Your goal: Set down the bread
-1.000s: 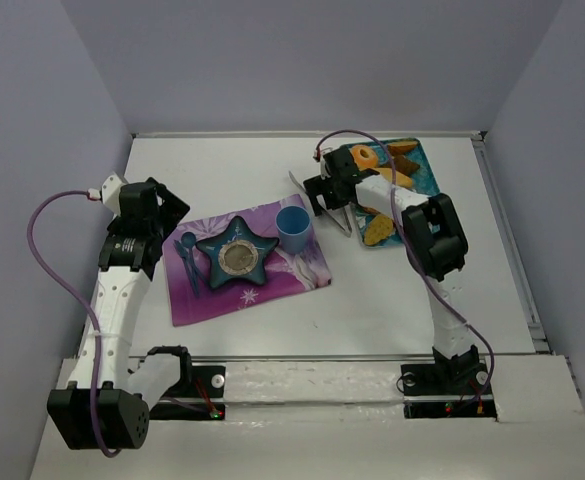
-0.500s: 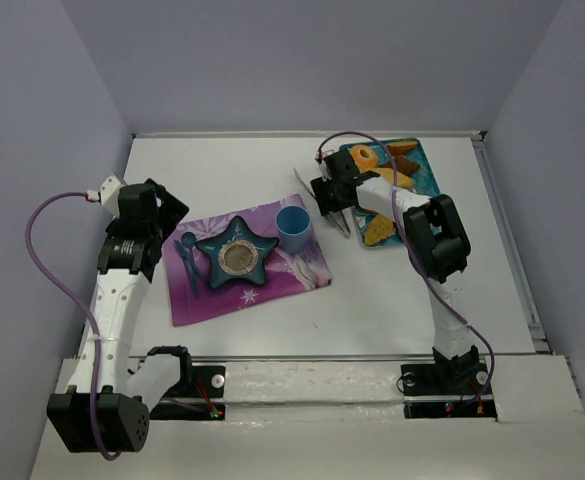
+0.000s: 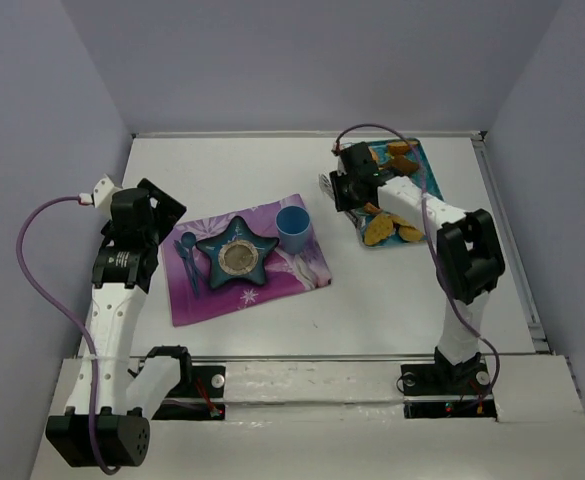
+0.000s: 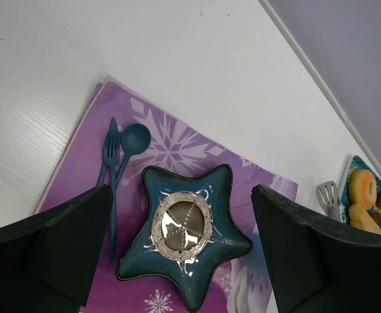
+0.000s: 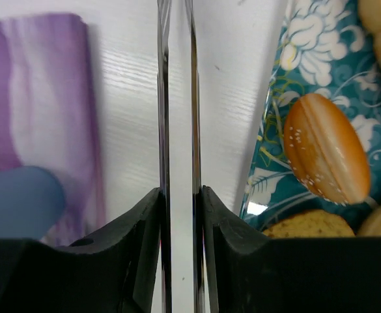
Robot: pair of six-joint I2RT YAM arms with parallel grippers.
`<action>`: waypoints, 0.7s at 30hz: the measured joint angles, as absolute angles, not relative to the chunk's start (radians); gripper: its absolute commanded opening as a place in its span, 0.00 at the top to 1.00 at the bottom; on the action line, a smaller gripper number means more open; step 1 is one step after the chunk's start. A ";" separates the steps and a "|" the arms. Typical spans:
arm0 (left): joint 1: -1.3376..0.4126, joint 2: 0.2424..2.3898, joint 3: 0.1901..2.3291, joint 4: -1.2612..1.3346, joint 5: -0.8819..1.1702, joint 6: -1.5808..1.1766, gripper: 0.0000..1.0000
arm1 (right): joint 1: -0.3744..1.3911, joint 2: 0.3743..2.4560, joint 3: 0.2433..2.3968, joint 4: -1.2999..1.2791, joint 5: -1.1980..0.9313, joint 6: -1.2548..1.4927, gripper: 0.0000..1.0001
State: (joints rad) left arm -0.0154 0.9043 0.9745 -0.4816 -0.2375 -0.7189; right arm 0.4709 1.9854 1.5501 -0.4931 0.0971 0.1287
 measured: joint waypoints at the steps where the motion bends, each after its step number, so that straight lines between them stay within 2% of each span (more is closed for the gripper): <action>1: -0.015 0.902 0.974 -0.481 -0.236 -0.719 0.01 | 0.471 1.953 1.546 -0.493 0.094 0.135 0.65; 11: -0.015 0.886 0.940 -0.447 -0.206 -0.719 0.01 | 0.448 1.501 1.356 -0.502 0.115 0.262 0.60; 21: -0.015 0.888 0.925 -0.432 -0.180 -0.716 0.01 | 0.160 1.433 1.287 -0.604 0.150 0.334 0.54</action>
